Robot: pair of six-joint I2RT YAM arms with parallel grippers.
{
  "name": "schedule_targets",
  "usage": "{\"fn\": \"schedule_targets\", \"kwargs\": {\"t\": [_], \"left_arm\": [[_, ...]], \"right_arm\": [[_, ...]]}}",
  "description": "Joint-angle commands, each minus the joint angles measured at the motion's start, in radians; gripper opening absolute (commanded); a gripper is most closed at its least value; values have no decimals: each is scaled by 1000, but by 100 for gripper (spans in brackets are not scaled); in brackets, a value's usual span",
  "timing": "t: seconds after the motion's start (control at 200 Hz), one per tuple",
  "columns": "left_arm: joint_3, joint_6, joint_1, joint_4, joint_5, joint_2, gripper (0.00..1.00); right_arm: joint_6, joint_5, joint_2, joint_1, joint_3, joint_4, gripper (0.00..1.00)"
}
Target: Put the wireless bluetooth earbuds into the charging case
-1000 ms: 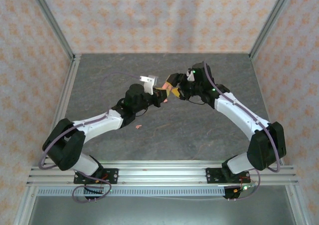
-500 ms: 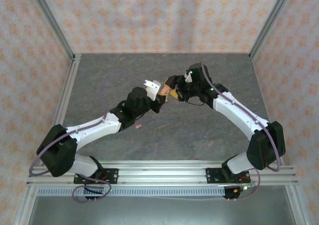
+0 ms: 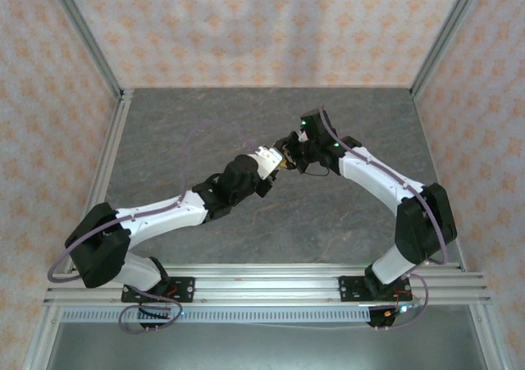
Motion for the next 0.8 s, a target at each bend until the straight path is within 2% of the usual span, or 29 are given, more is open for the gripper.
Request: {"fn": "schedule_targets", "kwargs": {"t": [0.0,0.12,0.15,0.185,0.225,0.36,0.535,0.655,0.736,0.796], "left_arm": [[52,64,-29,-31,-74,28,0],[59,80,-37,-50,-60,47,2],[61,81,-39,-57,-41,48,9],[59,77,-39,-61,-19,46,23],[55,71,-38,-67,3,39,33],[16,38,-35,-80,54,0,51],[-108,-36,-19,-44,130,-118,65],[-185,-98,5,-46,186,-221,69],[-213,-140,19,-83,161,-276,70],[-232,-186,35,-115,98,-311,70]], "right_arm": [[-51,-1,13,8,47,-19,13],[-112,1,40,8,80,-74,6],[-133,2,47,8,91,-90,4],[-164,5,60,8,109,-119,2],[-209,7,81,6,139,-160,0],[-350,12,153,-2,226,-282,0],[-557,59,256,-8,328,-459,0],[-693,-10,328,-6,333,-495,0],[-782,-86,375,9,320,-489,0],[-850,-117,412,32,313,-493,0]]}}
